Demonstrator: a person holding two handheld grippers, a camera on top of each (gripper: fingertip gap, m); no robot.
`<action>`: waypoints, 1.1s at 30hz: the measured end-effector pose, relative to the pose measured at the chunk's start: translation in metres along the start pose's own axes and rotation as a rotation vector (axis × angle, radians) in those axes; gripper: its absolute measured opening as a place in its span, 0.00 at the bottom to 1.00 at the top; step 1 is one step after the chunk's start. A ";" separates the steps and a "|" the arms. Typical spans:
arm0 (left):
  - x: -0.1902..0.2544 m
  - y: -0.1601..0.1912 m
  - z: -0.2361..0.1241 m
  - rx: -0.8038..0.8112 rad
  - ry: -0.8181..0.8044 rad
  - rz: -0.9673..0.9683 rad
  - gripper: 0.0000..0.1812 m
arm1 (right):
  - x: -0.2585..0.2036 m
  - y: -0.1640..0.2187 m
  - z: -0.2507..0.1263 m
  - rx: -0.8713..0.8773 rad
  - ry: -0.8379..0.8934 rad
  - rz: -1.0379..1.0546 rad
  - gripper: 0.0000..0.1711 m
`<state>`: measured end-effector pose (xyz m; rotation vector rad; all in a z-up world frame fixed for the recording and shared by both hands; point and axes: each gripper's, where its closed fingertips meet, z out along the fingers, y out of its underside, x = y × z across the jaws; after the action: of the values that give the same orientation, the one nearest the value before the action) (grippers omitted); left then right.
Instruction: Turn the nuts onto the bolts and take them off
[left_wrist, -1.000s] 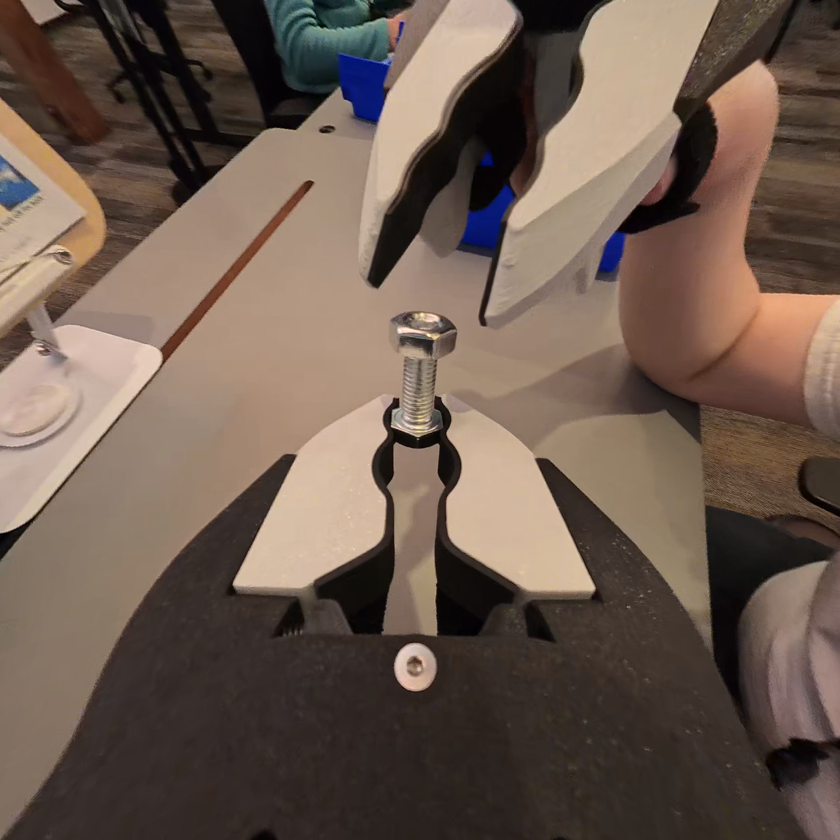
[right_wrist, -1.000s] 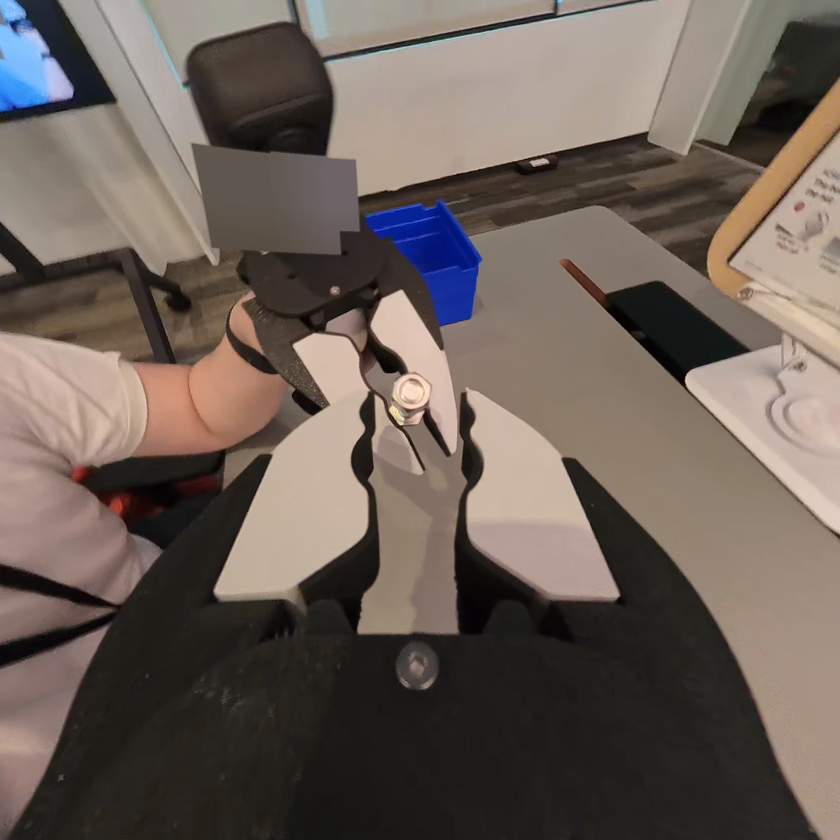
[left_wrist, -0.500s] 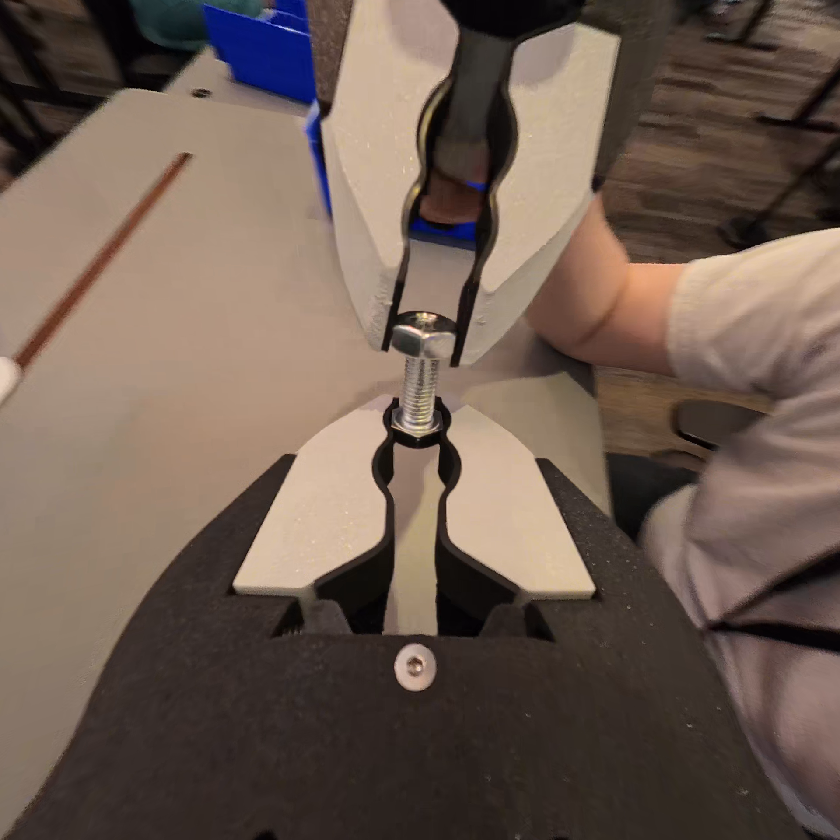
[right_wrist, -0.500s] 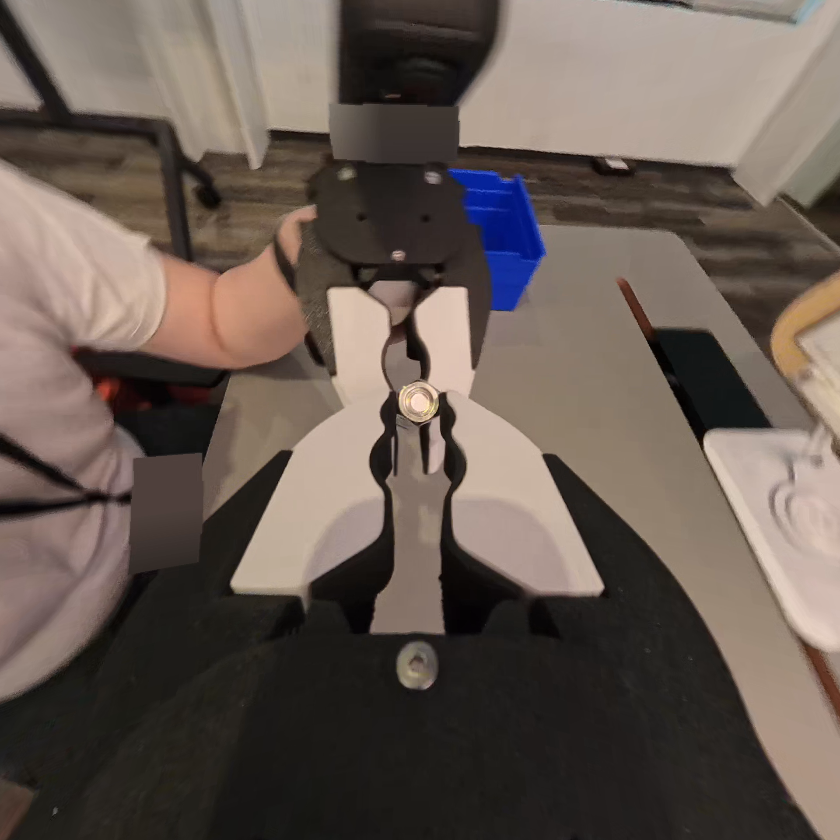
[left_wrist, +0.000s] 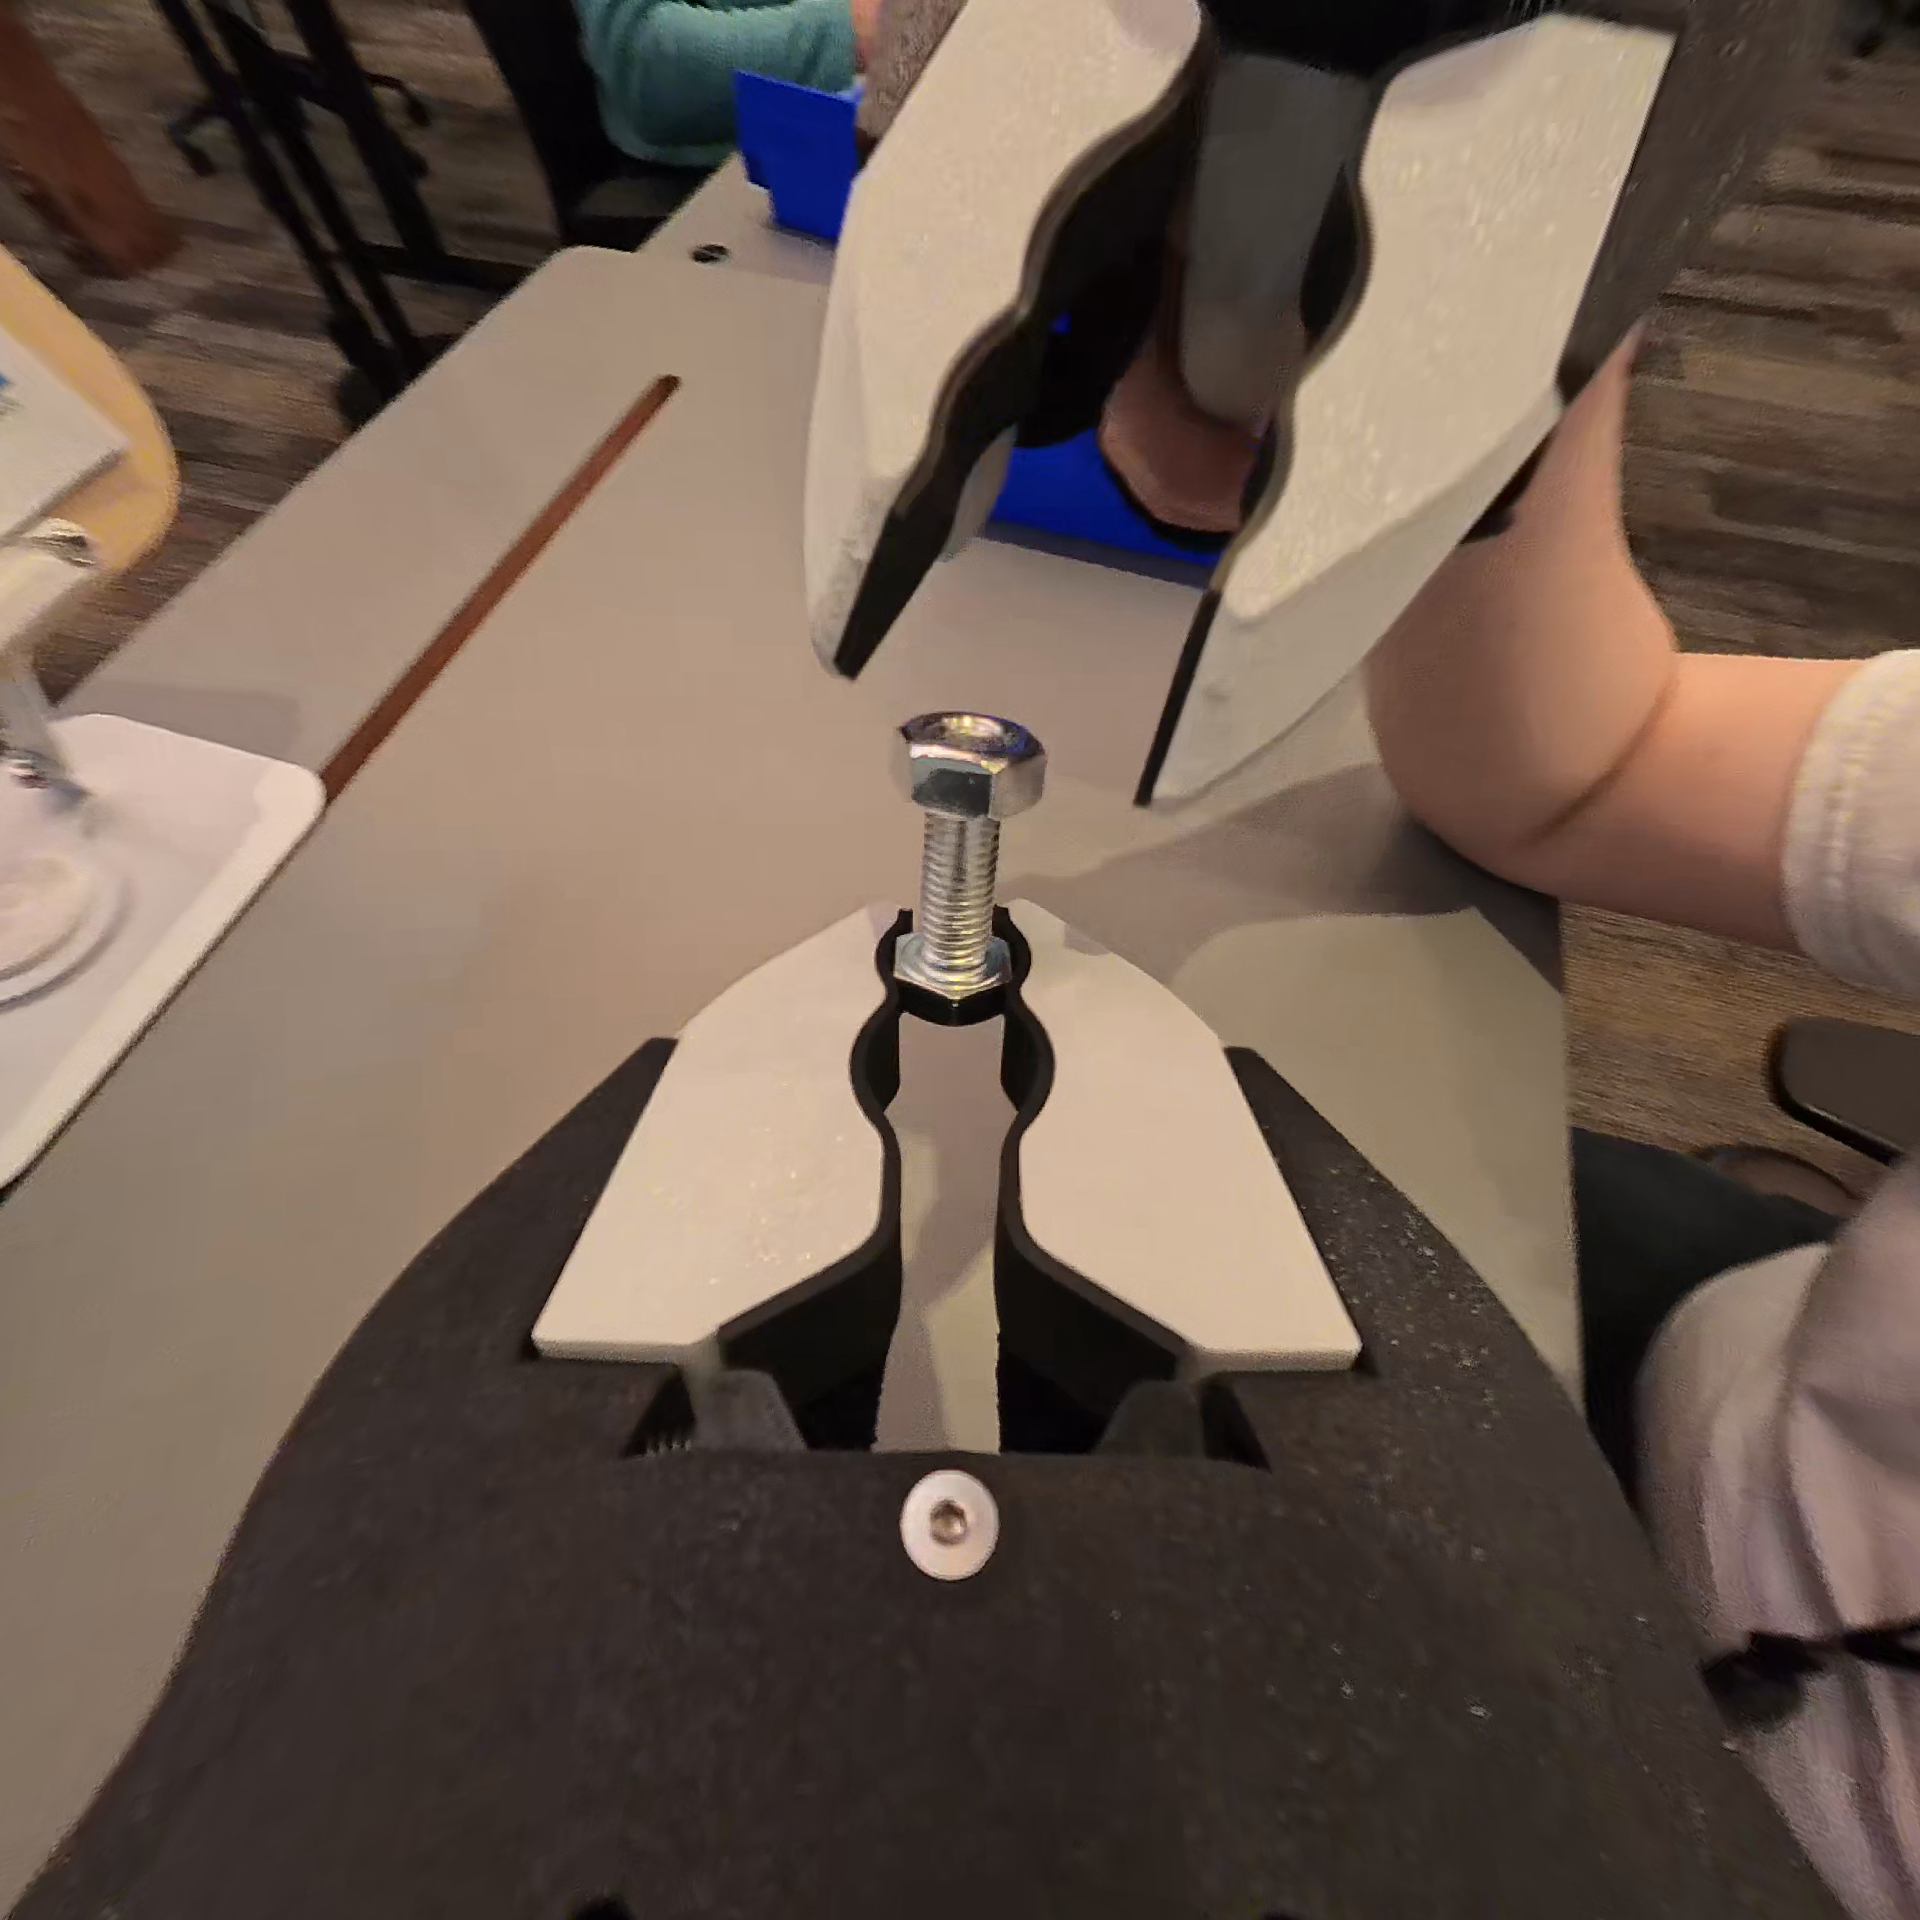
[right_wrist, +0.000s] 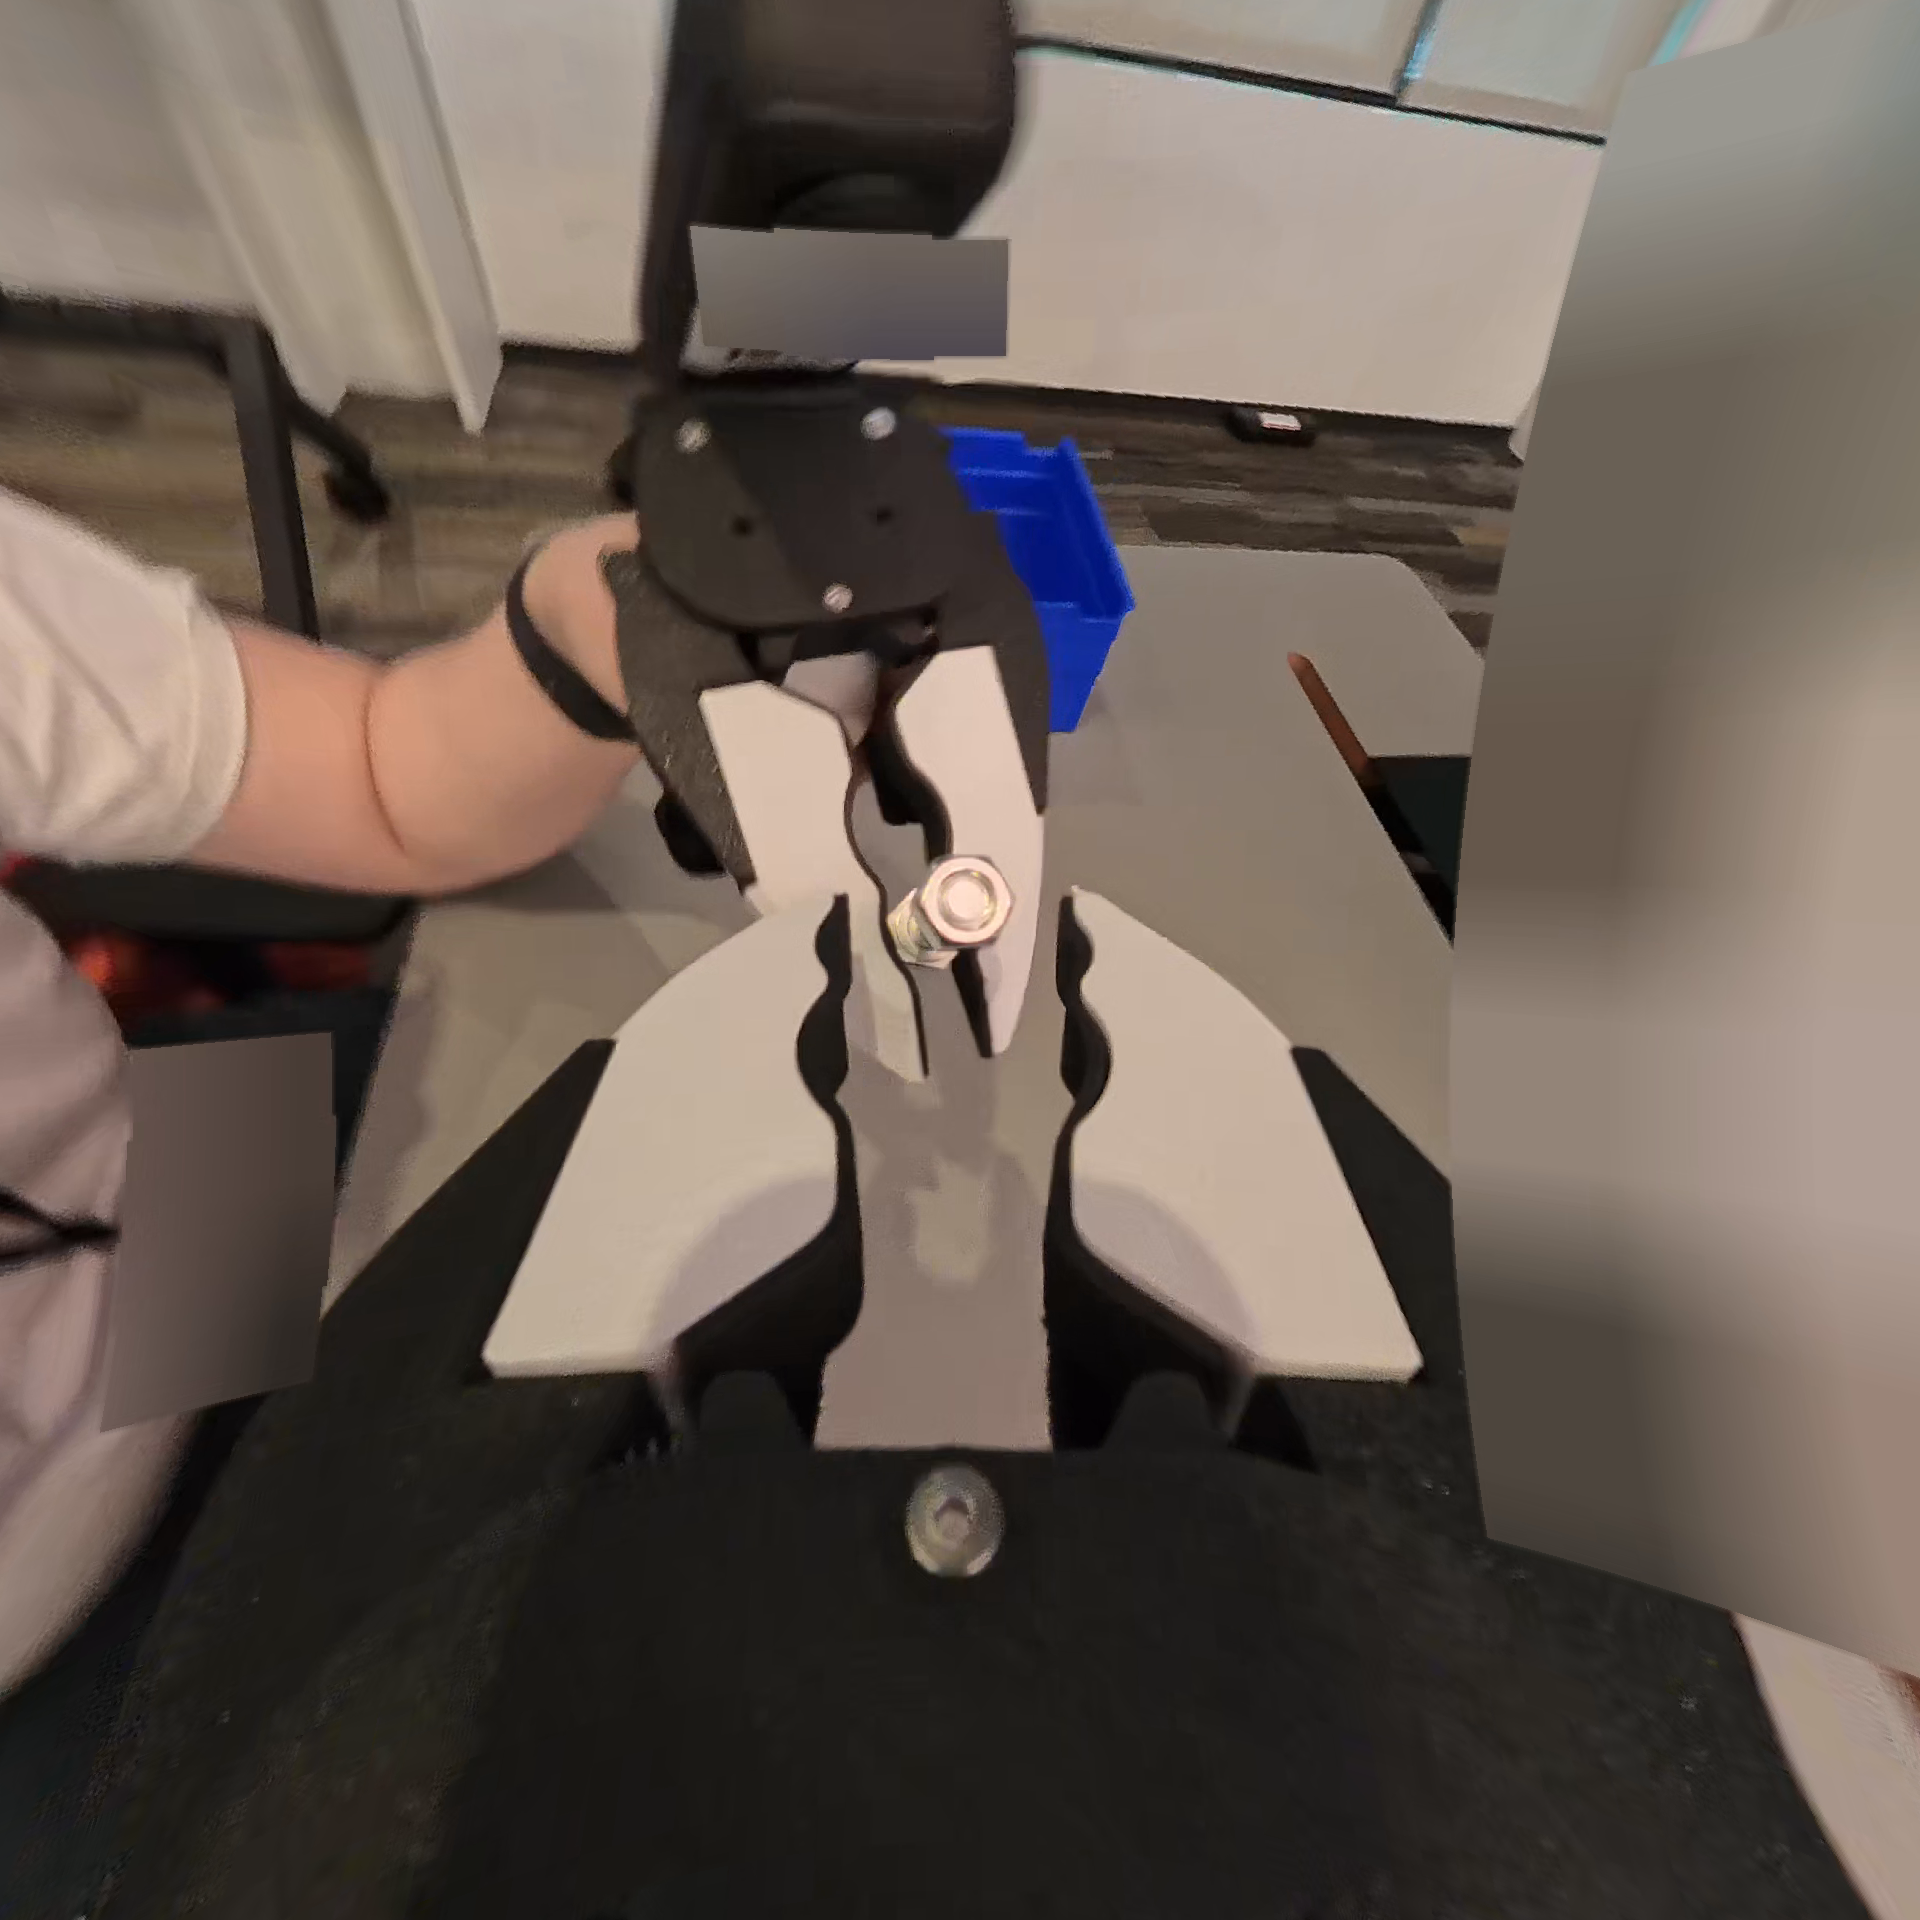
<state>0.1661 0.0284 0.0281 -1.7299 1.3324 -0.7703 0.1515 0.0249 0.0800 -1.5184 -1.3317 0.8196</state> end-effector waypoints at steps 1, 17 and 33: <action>-0.003 -0.002 -0.001 0.012 -0.026 0.008 0.08 | 0.003 -0.003 -0.001 0.026 0.005 0.079 0.22; 0.025 0.002 -0.002 -0.015 0.147 0.012 0.08 | -0.019 0.003 -0.002 -0.032 -0.114 -0.009 0.10; -0.011 -0.003 0.000 0.017 -0.077 0.018 0.08 | 0.004 -0.004 -0.010 0.038 0.004 0.139 0.20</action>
<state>0.1645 0.0396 0.0305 -1.7145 1.2840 -0.6957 0.1597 0.0269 0.0879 -1.5954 -1.2116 0.9230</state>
